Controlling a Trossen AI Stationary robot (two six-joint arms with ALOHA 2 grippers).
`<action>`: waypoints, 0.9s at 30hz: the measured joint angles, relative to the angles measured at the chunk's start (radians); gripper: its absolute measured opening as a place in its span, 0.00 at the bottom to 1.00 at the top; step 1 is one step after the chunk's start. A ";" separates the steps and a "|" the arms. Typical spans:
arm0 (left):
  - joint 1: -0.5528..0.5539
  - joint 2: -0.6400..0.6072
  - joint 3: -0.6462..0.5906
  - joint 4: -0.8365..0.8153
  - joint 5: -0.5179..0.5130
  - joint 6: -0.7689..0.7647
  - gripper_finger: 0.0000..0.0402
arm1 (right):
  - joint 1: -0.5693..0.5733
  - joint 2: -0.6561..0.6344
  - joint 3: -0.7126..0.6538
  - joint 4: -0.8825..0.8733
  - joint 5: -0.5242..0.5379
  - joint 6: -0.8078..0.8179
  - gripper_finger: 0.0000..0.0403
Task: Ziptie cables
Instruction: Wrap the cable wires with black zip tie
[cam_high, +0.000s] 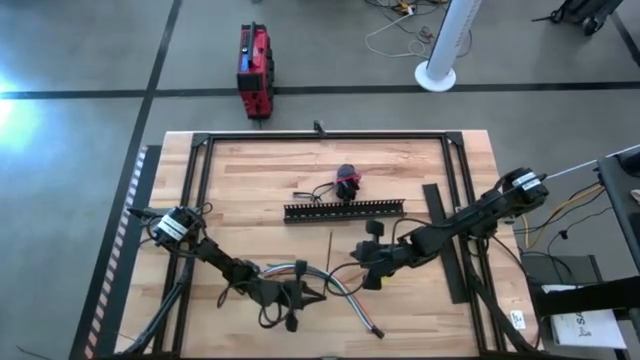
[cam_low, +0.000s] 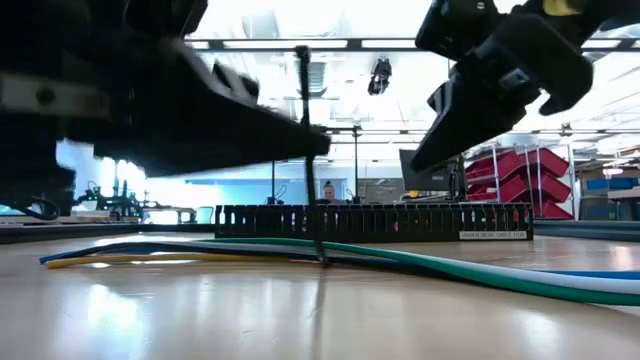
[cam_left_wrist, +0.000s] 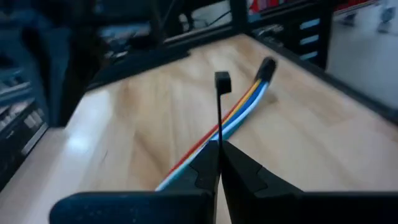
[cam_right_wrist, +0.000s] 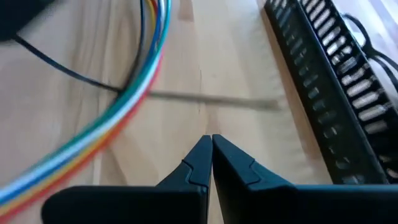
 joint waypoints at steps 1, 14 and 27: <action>0.001 0.000 -0.009 -0.001 -0.001 -0.013 0.00 | 0.000 0.002 0.000 0.003 0.000 0.001 0.00; -0.003 0.000 -0.035 0.000 -0.002 -0.060 0.00 | -0.053 0.151 -0.010 0.156 0.047 0.360 0.26; -0.014 0.000 -0.046 -0.005 -0.001 -0.085 0.00 | -0.243 0.236 -0.021 0.102 0.087 0.432 0.39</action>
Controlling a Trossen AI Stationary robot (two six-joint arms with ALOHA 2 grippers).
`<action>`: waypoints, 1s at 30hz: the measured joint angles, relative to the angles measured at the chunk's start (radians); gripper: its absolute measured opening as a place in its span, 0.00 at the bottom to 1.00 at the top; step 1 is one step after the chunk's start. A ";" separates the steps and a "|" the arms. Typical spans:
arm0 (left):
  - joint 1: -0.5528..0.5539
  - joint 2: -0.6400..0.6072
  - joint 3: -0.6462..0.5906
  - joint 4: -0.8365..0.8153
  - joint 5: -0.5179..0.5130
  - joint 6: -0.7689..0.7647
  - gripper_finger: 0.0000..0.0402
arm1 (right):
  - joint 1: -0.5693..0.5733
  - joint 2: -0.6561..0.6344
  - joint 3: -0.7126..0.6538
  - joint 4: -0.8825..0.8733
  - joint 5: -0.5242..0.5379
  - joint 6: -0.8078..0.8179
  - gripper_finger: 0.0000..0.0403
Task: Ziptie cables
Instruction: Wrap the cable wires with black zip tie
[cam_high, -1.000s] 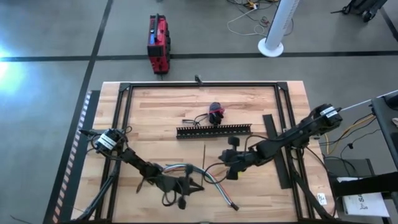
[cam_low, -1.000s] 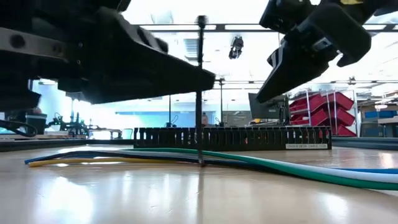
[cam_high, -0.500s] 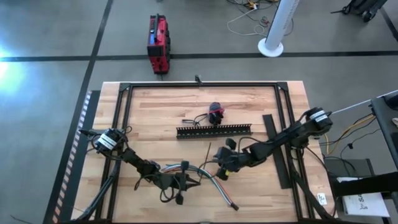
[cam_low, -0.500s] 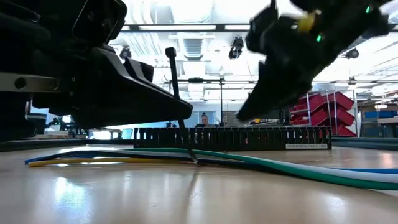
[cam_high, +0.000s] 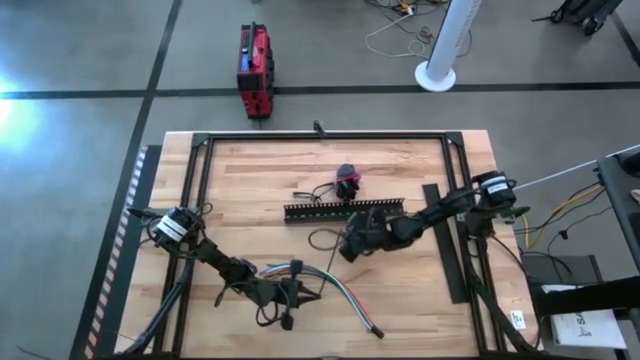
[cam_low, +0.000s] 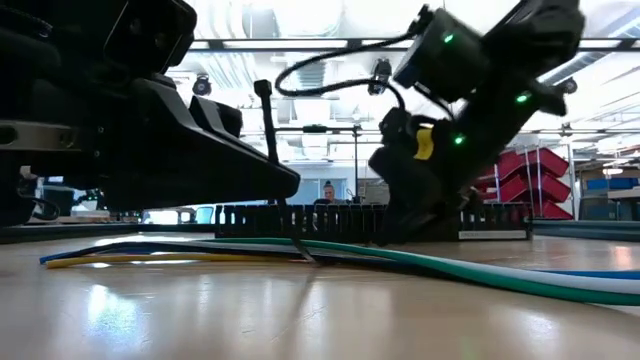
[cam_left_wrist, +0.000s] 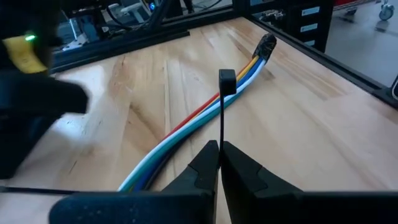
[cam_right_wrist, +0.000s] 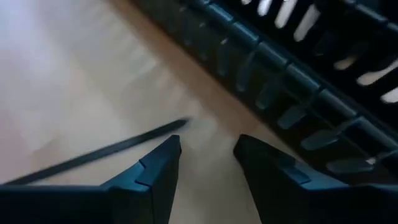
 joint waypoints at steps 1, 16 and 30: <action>0.000 0.000 0.000 -0.002 0.000 0.000 0.00 | -0.021 -0.002 -0.001 0.002 0.000 -0.015 0.38; 0.000 0.000 -0.002 -0.016 0.000 0.000 0.00 | -0.139 -0.040 -0.040 0.045 -0.096 -0.172 0.42; 0.001 0.000 -0.002 -0.032 0.000 -0.005 0.00 | 0.035 0.009 -0.305 0.715 -0.027 -0.079 0.50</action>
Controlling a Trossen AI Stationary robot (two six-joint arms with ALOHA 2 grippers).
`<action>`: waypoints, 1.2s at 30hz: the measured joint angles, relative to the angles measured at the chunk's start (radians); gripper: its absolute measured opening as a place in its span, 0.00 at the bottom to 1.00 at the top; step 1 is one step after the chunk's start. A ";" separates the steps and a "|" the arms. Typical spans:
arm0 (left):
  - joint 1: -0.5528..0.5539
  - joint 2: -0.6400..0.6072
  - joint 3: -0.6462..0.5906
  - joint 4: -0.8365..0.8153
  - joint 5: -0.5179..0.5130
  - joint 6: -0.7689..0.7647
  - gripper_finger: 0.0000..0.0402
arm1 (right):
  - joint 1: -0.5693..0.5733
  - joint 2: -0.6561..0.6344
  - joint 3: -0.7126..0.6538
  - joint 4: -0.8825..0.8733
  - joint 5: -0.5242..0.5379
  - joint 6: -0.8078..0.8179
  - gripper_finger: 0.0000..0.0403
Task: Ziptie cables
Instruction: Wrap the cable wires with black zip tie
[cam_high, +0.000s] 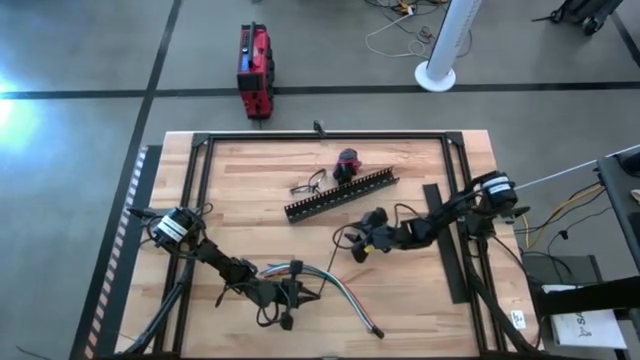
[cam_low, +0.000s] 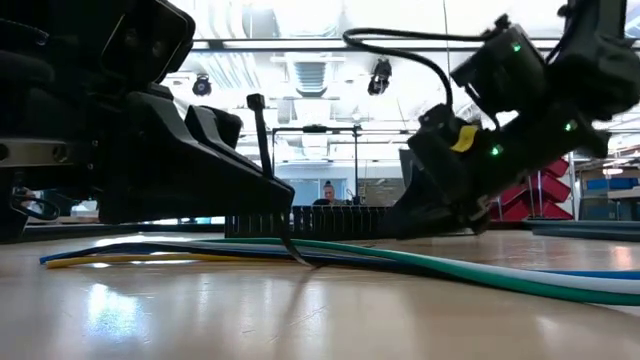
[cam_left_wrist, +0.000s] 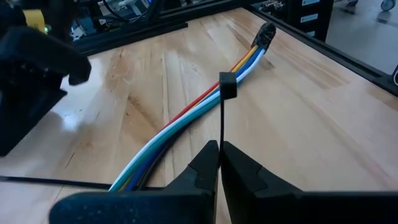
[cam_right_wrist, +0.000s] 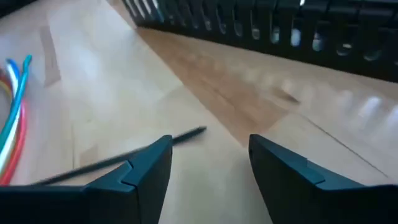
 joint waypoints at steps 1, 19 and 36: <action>0.000 0.000 0.000 -0.001 0.000 0.000 0.00 | -0.001 0.020 0.001 0.030 -0.001 -0.001 0.50; 0.004 0.000 0.000 -0.013 -0.001 0.000 0.00 | -0.007 -0.007 0.065 -0.133 -0.042 0.231 0.46; 0.013 0.000 0.000 -0.010 -0.003 -0.018 0.00 | -0.016 -0.004 0.167 -0.305 -0.056 0.378 0.47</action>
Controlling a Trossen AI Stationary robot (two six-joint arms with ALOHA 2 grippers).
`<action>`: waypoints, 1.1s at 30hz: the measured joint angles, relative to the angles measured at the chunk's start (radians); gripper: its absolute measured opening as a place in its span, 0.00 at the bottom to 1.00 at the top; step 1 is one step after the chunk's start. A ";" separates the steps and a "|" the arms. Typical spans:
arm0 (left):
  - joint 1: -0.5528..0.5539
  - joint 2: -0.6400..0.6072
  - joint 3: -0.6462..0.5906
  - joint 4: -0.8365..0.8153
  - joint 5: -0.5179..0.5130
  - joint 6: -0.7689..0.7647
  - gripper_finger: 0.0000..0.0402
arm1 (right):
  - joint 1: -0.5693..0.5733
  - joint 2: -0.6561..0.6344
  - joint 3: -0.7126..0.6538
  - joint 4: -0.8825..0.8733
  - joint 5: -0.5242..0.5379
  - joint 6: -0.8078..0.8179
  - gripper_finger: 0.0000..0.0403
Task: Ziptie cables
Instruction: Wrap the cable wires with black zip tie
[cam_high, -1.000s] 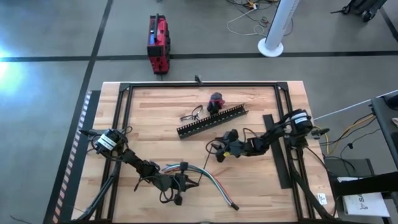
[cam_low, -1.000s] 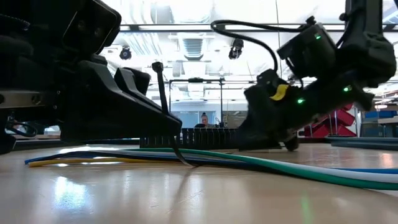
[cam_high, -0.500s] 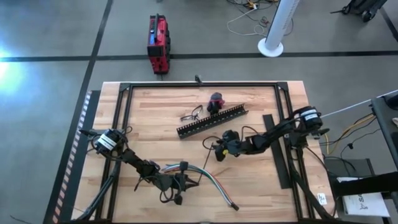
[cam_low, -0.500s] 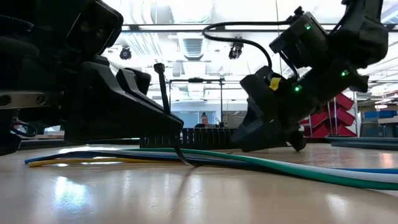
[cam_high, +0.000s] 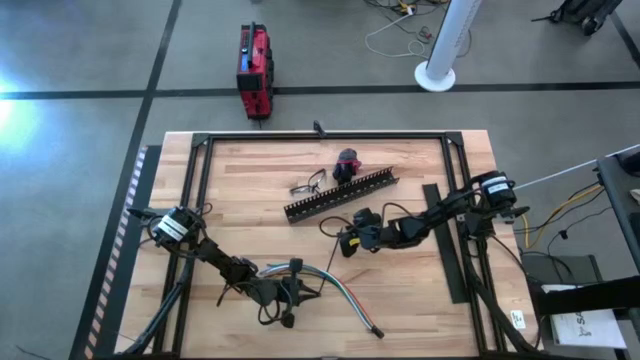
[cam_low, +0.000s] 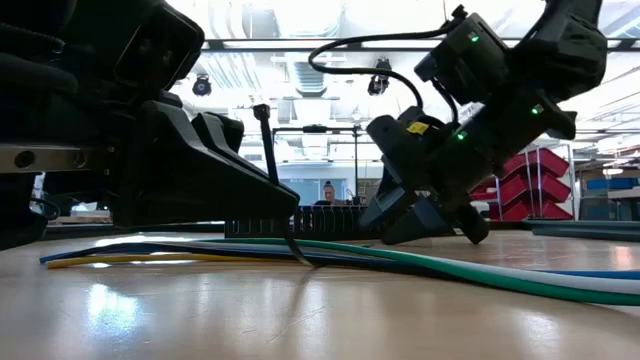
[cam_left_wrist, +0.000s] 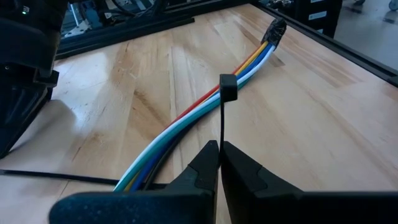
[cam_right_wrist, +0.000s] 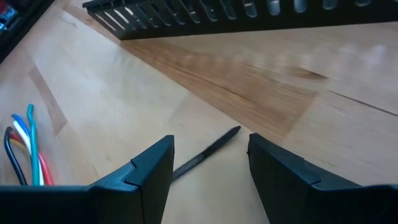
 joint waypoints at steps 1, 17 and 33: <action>0.000 0.000 0.000 0.000 0.000 0.000 0.00 | -0.002 0.000 0.007 -0.010 -0.001 0.013 0.47; 0.000 0.000 0.000 -0.002 0.000 0.000 0.00 | -0.023 0.000 0.036 -0.046 0.002 0.103 0.44; 0.000 0.000 0.000 -0.001 0.000 0.000 0.00 | -0.039 0.001 0.044 -0.064 0.011 0.135 0.38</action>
